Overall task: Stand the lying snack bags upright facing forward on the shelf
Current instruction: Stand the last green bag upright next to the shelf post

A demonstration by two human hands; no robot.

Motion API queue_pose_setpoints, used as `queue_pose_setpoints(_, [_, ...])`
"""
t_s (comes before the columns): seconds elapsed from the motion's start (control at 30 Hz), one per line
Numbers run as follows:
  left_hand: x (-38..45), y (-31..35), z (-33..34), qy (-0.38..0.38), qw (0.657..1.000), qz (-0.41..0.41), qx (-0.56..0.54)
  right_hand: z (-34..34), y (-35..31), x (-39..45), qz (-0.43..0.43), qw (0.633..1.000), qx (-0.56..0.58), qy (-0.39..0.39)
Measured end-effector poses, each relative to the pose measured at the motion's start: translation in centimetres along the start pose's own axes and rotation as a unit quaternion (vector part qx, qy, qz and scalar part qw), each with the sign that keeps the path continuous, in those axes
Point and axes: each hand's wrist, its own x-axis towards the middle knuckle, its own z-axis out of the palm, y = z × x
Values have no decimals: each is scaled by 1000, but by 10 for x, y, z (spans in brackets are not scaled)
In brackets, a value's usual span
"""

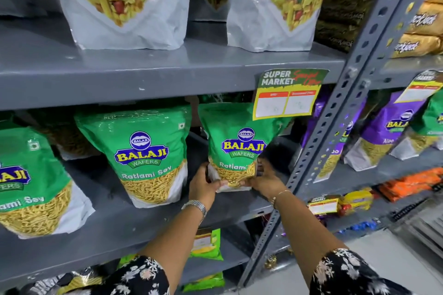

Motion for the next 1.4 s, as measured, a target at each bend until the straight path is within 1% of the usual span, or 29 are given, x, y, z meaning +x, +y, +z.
queue_pose_setpoints(0.07, [2,0,1,3,1000,3,3,2,7,7,1,1000,14,11])
queue_pose_setpoints(0.13, [3,1,-2,-14,1000,1,9,3,7,14,18,999,37,24])
queue_pose_setpoints(0.2, [2,2,-5,-36,999,-2,-7,3,8,25,32,995,54,77])
queue_pose_setpoints(0.27, [-1,7,-7,-49,997,1,-60,4,2,31,33,985,100,137])
queue_pose_setpoints(0.3, [-2,9,-7,-53,995,6,-84,4,-2,32,27,981,124,150])
queue_pose_setpoints(0.33, [-3,12,-7,-57,993,11,-99,4,-6,32,14,978,137,155])
queue_pose_setpoints(0.43, [-4,19,-6,-65,991,17,-113,5,-9,28,-24,978,127,164])
queue_pose_setpoints(0.53, [-3,19,-5,-49,991,21,-119,6,-5,29,-35,975,115,185])
queue_pose_setpoints(0.6, [-7,21,-4,-18,993,20,-112,7,-8,25,-23,978,91,187])
queue_pose_setpoints(0.67, [-10,21,-3,-2,994,23,-111,8,-10,20,-18,981,44,188])
queue_pose_setpoints(0.7, [-11,20,-2,1,994,24,-111,8,-11,18,-30,981,15,193])
queue_pose_setpoints(0.77, [-12,20,-1,2,994,23,-111,8,-15,13,-79,978,-8,193])
queue_pose_setpoints(0.8, [-11,19,-1,-2,994,22,-106,8,-18,12,-94,978,0,186])
queue_pose_setpoints(0.87, [-12,21,-1,-17,995,20,-95,9,-27,12,-91,978,59,181])
queue_pose_setpoints(0.93, [-14,22,-2,-23,993,12,-111,7,-32,12,-77,974,107,187])
queue_pose_setpoints(0.97, [-16,26,-2,-14,991,8,-131,5,-33,12,-70,973,116,188])
queue_pose_setpoints(1.07, [-20,34,1,38,983,1,-180,4,-29,8,-62,976,92,189])
queue_pose_setpoints(1.13, [-23,40,2,68,985,3,-161,8,-28,5,-70,970,83,216])
queue_pose_setpoints(1.27, [-21,46,-1,100,988,-11,-119,14,-30,-5,-65,959,92,258])
queue_pose_setpoints(1.33, [-19,48,-2,115,989,-13,-96,11,-32,-9,-54,966,66,244])
queue_pose_setpoints(1.4, [-19,49,-2,119,989,-9,-86,9,-33,-12,-58,978,53,196])
